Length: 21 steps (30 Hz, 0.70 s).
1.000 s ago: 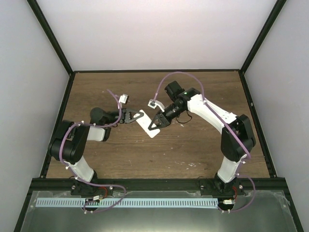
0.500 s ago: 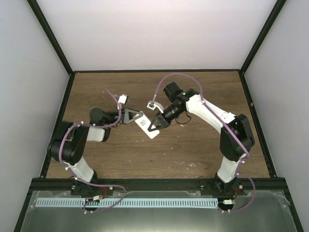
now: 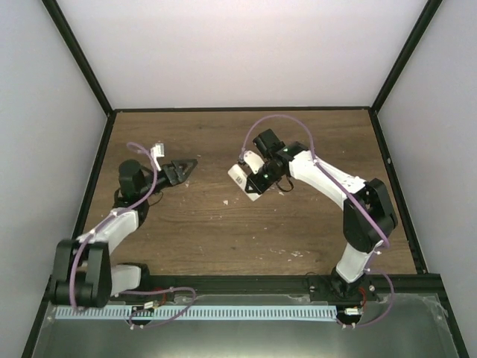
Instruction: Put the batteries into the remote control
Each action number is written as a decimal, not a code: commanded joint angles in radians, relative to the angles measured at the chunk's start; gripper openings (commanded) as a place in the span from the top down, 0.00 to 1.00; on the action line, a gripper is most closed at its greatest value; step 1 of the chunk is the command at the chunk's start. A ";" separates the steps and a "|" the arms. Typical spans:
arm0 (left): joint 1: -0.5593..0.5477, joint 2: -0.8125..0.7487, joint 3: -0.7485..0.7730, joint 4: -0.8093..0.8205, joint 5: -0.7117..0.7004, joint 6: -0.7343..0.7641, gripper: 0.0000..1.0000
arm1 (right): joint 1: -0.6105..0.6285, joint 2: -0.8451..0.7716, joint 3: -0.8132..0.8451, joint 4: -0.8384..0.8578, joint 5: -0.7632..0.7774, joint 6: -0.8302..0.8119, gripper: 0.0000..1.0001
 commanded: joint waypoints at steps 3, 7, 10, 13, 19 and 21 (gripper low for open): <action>-0.038 -0.200 0.173 -0.653 -0.359 0.299 0.00 | 0.021 0.003 0.004 0.119 0.599 0.137 0.99; -0.076 -0.228 0.236 -0.769 -0.452 0.317 0.00 | 0.085 0.096 0.036 0.116 0.816 0.139 0.99; -0.095 -0.229 0.269 -0.829 -0.505 0.323 0.00 | 0.142 0.166 0.063 0.127 0.855 0.118 0.99; -0.100 -0.226 0.296 -0.888 -0.551 0.327 0.00 | 0.203 0.227 0.087 0.133 0.908 0.108 0.99; -0.103 -0.247 0.309 -0.963 -0.650 0.303 0.00 | 0.289 0.282 0.104 0.152 0.989 0.106 0.99; -0.103 -0.253 0.305 -0.966 -0.655 0.298 0.00 | 0.307 0.297 0.101 0.158 1.008 0.096 0.99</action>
